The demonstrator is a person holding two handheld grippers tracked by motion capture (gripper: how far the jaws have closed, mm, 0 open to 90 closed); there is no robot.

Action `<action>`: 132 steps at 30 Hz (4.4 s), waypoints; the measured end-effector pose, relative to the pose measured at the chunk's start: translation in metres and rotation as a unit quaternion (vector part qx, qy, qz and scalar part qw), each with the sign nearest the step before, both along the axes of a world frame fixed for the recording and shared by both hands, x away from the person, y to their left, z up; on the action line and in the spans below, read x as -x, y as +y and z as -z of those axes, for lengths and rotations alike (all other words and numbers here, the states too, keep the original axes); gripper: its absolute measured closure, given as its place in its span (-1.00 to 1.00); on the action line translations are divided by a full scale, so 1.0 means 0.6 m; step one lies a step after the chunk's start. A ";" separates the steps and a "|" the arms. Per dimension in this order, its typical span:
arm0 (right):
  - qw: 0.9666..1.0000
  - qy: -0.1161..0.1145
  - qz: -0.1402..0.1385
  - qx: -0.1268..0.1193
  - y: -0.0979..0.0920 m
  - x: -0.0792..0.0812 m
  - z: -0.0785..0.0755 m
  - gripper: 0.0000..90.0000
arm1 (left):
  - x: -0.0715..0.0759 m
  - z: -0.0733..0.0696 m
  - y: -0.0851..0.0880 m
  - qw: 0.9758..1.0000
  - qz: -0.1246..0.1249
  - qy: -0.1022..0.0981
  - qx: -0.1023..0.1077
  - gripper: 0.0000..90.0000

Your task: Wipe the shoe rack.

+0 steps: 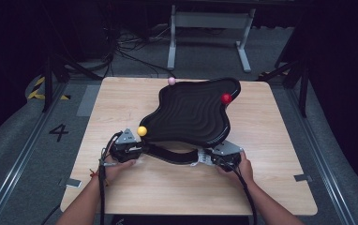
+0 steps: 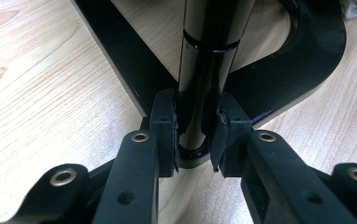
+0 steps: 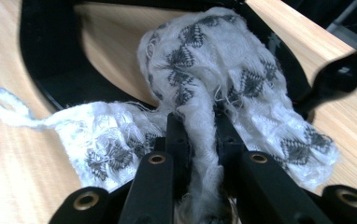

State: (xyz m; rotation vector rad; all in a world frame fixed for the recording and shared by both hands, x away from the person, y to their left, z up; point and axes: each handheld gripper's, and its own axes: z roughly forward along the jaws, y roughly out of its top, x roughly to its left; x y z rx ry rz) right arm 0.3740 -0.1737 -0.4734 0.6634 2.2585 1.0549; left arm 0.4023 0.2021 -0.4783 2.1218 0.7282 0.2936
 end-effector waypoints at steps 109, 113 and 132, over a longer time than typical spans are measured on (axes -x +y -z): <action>0.999 0.011 -0.043 0.022 0.013 0.005 -0.006 0.79 | 0.002 -0.001 -0.008 1.000 0.011 0.004 -0.004 0.63; 0.998 -0.001 -0.042 0.038 0.022 0.001 -0.003 0.79 | 0.003 0.000 -0.010 1.000 0.014 0.001 0.001 0.64; 0.998 0.001 0.056 0.036 -0.039 -0.044 0.002 0.79 | 0.005 0.000 -0.020 1.000 0.026 0.004 -0.002 0.64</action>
